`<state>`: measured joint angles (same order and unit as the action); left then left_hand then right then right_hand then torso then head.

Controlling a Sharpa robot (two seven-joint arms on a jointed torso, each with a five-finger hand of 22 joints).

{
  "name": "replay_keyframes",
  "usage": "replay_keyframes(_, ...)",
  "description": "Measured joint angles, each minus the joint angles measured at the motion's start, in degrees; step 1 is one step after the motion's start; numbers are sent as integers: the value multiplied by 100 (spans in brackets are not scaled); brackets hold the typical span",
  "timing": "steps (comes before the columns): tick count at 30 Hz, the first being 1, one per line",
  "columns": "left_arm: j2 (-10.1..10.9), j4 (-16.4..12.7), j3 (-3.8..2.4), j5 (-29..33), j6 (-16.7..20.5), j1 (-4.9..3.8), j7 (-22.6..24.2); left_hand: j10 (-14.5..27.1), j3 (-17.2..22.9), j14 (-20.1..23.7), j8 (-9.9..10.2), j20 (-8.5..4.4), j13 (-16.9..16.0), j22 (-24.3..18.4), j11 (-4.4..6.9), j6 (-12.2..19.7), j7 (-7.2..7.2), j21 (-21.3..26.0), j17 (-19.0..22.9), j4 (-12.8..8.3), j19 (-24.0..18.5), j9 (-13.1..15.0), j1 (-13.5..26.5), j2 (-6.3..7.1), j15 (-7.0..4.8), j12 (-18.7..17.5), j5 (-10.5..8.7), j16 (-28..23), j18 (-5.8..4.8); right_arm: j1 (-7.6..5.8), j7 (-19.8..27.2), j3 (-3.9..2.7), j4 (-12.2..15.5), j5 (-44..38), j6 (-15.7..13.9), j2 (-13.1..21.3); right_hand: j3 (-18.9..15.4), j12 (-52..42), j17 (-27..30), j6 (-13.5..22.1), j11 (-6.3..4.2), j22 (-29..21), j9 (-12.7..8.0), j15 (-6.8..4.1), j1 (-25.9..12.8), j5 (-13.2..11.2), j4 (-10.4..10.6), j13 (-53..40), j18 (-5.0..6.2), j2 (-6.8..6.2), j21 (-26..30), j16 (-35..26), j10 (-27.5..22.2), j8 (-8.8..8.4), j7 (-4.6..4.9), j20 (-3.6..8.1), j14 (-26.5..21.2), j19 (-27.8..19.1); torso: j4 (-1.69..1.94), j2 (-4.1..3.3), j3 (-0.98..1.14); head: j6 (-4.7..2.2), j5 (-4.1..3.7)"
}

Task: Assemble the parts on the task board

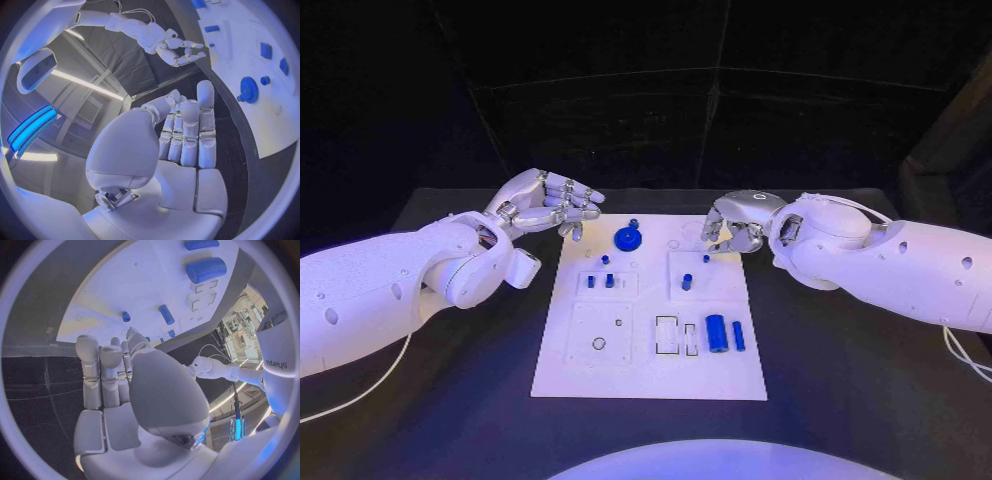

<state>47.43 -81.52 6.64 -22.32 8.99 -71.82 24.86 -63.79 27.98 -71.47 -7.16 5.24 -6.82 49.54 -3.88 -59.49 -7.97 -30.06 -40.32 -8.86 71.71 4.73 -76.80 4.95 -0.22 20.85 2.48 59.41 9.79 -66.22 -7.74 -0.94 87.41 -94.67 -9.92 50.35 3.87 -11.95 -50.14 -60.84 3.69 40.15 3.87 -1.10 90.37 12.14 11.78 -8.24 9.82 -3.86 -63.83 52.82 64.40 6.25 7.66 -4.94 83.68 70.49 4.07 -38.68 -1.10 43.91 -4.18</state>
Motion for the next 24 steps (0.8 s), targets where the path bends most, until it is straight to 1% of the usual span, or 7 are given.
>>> replay_keyframes(1,22,-59,2,123,-9,5,60,0,0,0,0,0,0,2,0,0,0,0,0,0,0,0,0,0,0,0,0,0,0,13,-26,0,16,-76,3,4,14,36,-16,0,0,19,-5,6,-20,0,14,36,-9,-20,-24,19,0,-28,0,6,6,6,0,0,1,-2,0)
replay_keyframes(3,59,-166,4,363,-25,12,177,0,0,0,0,0,-5,2,0,0,0,0,0,0,0,0,0,0,0,0,0,0,0,37,-80,0,48,-223,14,5,56,101,-35,0,14,47,-7,6,-13,0,21,103,-96,-58,-40,24,-15,-54,0,6,6,6,0,2,1,-5,14)
replay_keyframes(7,89,-290,6,653,-36,21,321,0,0,0,-22,0,-11,2,0,-20,-20,0,0,0,0,0,0,0,0,22,0,0,-1,70,-159,0,100,-399,48,7,195,203,-30,0,34,52,-7,7,-57,24,21,228,-96,-105,-40,24,-10,-117,0,-14,6,26,2,3,-1,8,42)
replay_keyframes(8,92,-308,7,699,-37,24,344,0,0,0,-22,0,-11,2,0,-21,-21,0,-2,0,0,0,0,0,0,22,0,11,0,79,-174,0,107,-427,59,7,228,243,-19,15,55,50,-7,22,-51,41,22,274,-95,-171,-40,24,-14,-162,15,-14,22,26,4,3,-1,12,44)
replay_keyframes(10,95,-327,9,782,-39,30,387,0,-10,0,-22,0,-11,2,0,-20,-20,0,-5,-10,0,0,0,0,0,22,0,27,-1,97,-203,0,122,-481,86,5,266,275,-6,44,74,44,-7,27,-80,41,18,323,-95,-201,-40,24,-32,-182,44,-14,27,26,4,2,-1,18,61)
replay_keyframes(23,61,-295,14,995,-62,53,456,43,-64,21,-22,0,-29,6,-43,-20,-20,0,23,1,0,-18,25,-25,-20,45,0,27,-1,241,-279,2,53,-629,269,-123,576,360,8,27,94,44,-5,27,-56,41,-36,460,-94,-224,-63,23,-12,-228,60,-36,26,48,-3,-7,5,31,76)
replay_keyframes(24,59,-292,14,1001,-66,55,456,45,-64,21,-22,0,-29,6,-41,-20,-20,0,23,1,0,-18,25,-25,-20,45,0,27,-2,248,-280,1,41,-634,274,-136,605,377,8,16,94,45,-5,27,-26,41,-48,460,-94,-254,-63,26,-12,-228,71,-36,26,48,-1,-7,5,33,75)
